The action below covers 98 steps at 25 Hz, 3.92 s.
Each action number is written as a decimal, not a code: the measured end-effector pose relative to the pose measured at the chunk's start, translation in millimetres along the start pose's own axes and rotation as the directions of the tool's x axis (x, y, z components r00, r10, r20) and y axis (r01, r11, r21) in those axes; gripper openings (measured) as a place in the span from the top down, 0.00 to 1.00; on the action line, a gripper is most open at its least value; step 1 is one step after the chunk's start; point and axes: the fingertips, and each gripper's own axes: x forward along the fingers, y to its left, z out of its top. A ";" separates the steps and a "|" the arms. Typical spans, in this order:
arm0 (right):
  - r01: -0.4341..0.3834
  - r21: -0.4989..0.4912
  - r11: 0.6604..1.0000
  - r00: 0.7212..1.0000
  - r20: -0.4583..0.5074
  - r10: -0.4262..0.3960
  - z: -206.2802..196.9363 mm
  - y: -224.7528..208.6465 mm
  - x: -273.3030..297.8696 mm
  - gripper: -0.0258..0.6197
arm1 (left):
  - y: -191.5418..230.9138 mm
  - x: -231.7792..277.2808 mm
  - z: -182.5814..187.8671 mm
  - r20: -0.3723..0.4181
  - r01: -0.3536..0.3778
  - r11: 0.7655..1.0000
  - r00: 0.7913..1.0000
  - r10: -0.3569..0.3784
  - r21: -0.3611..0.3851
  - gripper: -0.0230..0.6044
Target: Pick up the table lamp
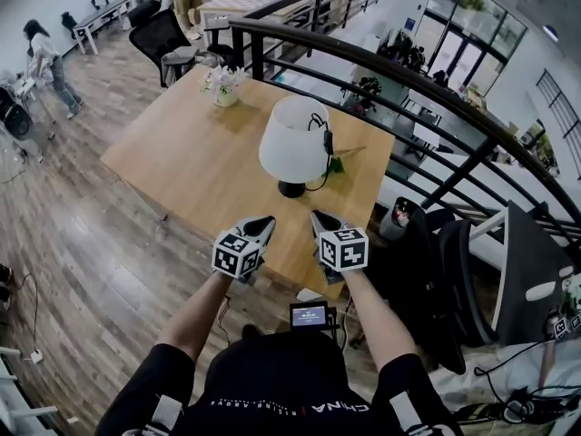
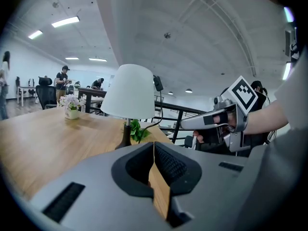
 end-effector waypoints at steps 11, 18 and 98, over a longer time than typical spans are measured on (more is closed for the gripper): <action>-0.045 -0.123 0.991 0.999 0.015 0.047 49.2 -27.0 4.6 0.91 | 17.5 67.9 7.5 0.018 -0.120 0.993 0.993 0.120 -0.013 0.76; -0.146 -0.144 0.979 0.989 0.005 0.148 62.7 -30.0 31.0 0.91 | 58.5 123.5 0.6 0.053 -0.264 0.964 0.963 0.265 -0.022 0.69; -0.151 -0.282 0.947 0.879 0.400 0.259 275.6 24.8 -53.1 0.91 | 43.0 109.3 231.4 0.294 -0.401 0.905 0.890 0.348 0.143 0.84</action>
